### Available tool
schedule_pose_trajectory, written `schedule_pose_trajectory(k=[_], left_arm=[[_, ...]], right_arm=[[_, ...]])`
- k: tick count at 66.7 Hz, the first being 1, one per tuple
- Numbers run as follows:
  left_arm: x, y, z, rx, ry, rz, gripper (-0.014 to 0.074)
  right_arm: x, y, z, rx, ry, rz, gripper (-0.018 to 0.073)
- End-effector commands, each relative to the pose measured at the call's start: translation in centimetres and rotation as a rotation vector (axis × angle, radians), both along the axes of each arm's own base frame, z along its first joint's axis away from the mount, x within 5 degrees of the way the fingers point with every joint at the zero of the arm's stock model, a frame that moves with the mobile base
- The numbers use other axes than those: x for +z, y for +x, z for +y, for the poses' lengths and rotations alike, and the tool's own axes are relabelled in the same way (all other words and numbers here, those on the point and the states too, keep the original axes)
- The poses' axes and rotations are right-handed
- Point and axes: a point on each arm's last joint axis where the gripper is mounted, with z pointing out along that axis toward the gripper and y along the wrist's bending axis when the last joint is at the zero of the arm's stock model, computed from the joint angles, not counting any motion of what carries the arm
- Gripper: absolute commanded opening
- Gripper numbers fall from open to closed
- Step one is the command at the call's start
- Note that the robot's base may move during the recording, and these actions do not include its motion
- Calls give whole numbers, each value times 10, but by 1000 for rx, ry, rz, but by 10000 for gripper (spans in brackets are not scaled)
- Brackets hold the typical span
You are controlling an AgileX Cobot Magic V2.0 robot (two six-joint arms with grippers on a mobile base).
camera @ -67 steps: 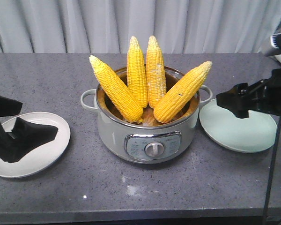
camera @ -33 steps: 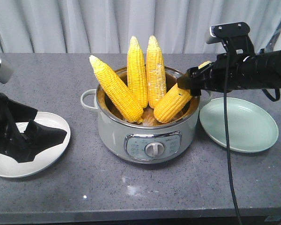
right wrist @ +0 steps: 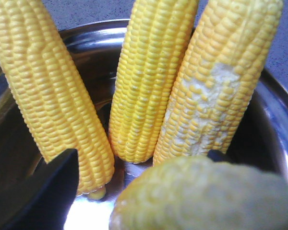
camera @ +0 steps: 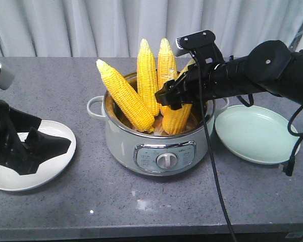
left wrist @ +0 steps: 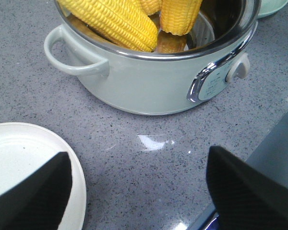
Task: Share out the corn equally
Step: 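Reach the right gripper into the pot toward the nearest corn cob, then grasp the corn cob with the right gripper and lift it out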
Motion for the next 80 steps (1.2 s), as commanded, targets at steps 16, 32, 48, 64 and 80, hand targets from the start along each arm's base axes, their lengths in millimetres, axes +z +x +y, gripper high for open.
schedule_pose_trajectory(k=[16,32,48,64,80], left_arm=[[17,1,-2,21,-57,-76,540],[17,1,-2,21,-57,-76,540],[17,1,-2,21,-57,-76,540],[16,0,-2,17,-55,-70,540],[16,0,-2,15,-55,-67,540]], right_arm=[[31,-4,-3,-13,38,-94,200],[60,-22,-10,-3,44,-167,197],[125,-58,-30,-32,28,-304,209],[161,-68,-84,-240,-95,-176,221],[147,-64,-135,-393,-154,-10,228]])
